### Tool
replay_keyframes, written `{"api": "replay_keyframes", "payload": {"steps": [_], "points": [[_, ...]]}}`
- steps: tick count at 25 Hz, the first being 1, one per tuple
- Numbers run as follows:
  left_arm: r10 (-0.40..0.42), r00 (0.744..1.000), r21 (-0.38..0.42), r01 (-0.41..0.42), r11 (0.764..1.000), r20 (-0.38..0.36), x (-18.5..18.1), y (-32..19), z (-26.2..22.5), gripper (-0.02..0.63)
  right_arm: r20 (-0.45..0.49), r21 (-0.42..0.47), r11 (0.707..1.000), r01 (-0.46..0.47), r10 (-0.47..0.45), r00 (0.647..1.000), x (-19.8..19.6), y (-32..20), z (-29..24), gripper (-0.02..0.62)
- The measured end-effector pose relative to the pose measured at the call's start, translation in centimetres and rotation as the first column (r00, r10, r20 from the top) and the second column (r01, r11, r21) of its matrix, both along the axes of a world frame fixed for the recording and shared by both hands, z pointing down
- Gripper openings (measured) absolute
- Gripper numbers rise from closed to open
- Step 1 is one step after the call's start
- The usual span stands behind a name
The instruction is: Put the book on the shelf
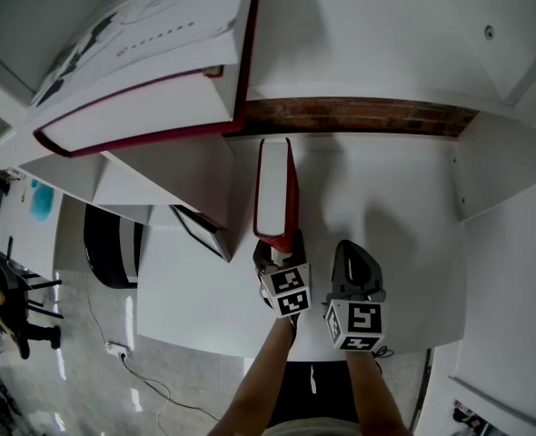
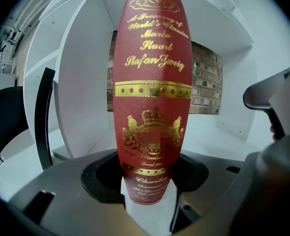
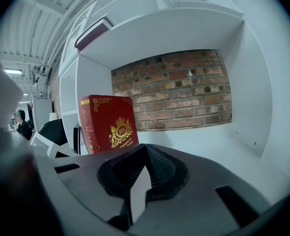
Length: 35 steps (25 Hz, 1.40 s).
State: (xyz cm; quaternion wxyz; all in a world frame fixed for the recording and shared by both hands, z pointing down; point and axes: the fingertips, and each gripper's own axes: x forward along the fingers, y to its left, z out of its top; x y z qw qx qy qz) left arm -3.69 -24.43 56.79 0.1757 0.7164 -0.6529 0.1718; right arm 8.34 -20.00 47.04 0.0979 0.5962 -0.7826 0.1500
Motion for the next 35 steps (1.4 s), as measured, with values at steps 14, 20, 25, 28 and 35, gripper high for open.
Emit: {"api": "replay_keyframes", "payload": {"steps": [14,20,25,28,35], "points": [[-0.001,1.000,0.074,0.000,0.997,0.007,-0.3,2.4,-2.6,0.255,0.009,-0.005,1.000,0.029,-0.029,1.000,-1.1,0.7,0.1,0.015],[-0.007,1.000,0.038,0.007,0.999,-0.012,-0.2,5.2,-1.5,0.254,0.012,-0.001,0.999,0.037,-0.037,0.999,-1.5,1.1,-0.1,0.015],[-0.004,1.000,0.014,0.004,1.000,-0.028,-0.1,6.5,-1.1,0.235,0.013,-0.002,0.999,0.040,-0.040,0.999,-1.7,1.6,-0.1,0.015],[-0.018,1.000,0.024,0.018,1.000,-0.025,-0.6,6.6,-1.5,0.122,0.014,-0.001,0.999,0.040,-0.040,0.999,-1.9,1.7,-0.1,0.015],[-0.008,0.999,0.010,0.009,1.000,-0.047,-1.0,6.2,-1.3,0.017,0.012,0.004,0.999,0.042,-0.042,0.999,-2.2,1.8,-0.3,0.015]]}}
